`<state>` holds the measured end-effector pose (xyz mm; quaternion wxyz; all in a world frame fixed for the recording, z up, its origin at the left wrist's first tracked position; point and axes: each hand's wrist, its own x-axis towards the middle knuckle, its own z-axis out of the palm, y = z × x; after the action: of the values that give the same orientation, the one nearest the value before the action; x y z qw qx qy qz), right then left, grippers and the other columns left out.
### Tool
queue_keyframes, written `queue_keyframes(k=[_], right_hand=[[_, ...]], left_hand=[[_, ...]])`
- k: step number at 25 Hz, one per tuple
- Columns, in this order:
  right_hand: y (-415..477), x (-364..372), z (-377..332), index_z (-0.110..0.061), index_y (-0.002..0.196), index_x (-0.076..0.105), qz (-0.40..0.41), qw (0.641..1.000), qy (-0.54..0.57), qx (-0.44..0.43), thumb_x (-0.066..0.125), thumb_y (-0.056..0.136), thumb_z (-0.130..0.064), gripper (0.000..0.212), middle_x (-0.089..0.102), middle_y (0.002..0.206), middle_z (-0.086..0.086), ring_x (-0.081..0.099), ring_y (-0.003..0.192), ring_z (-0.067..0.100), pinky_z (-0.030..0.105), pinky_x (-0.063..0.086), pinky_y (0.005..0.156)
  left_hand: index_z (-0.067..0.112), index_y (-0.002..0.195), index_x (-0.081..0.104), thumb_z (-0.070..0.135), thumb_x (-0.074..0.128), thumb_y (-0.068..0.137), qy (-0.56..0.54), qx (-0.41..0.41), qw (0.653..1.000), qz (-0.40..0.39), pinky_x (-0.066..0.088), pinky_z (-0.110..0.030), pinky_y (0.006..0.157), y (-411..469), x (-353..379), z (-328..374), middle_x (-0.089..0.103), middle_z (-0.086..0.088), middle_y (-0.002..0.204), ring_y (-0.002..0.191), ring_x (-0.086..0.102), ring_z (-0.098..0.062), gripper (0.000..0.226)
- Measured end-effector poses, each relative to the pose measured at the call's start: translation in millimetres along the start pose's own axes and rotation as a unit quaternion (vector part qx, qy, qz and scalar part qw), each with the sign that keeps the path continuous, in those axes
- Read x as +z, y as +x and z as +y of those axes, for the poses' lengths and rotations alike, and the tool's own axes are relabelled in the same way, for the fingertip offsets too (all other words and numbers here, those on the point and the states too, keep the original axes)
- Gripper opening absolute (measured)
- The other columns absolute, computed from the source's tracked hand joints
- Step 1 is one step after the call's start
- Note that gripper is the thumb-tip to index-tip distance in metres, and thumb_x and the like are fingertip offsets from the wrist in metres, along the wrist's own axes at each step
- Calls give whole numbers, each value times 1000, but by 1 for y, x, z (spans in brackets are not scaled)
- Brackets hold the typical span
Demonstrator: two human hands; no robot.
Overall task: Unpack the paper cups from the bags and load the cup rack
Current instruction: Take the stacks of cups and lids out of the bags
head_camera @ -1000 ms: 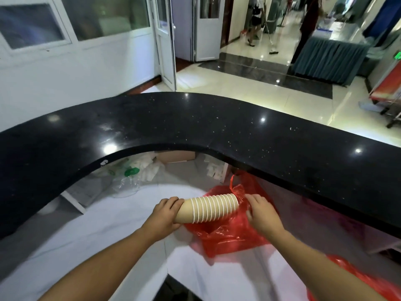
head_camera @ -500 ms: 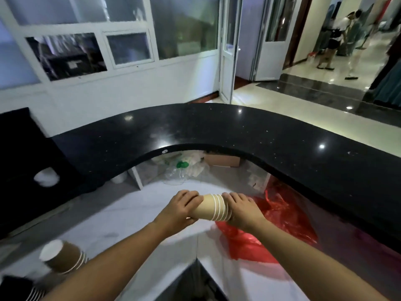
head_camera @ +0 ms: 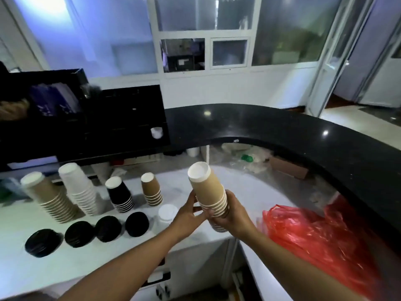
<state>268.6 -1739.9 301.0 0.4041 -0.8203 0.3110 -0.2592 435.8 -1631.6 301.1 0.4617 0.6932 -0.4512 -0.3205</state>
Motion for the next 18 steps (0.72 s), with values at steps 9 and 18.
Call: queue_keyframes(k=[9,18], right_hand=[[26,193,-121,-49,135,34,-157,984,53,-62,87,71,-40,84,60,127,-20,58,115,-5,10,48,88],[74,478,-273,-33,133,38,-252,961,95,-69,83,78,-9,75,55,124,-23,54,110,-19,5,41,90]], left_hand=[[52,138,28,40,89,72,-37,-49,986,155,56,-27,91,-112,-186,-63,64,24,121,108,63,7,91],[46,133,36,32,91,68,5,-81,964,253,54,-17,79,-196,-452,-187,64,21,121,103,63,9,87]])
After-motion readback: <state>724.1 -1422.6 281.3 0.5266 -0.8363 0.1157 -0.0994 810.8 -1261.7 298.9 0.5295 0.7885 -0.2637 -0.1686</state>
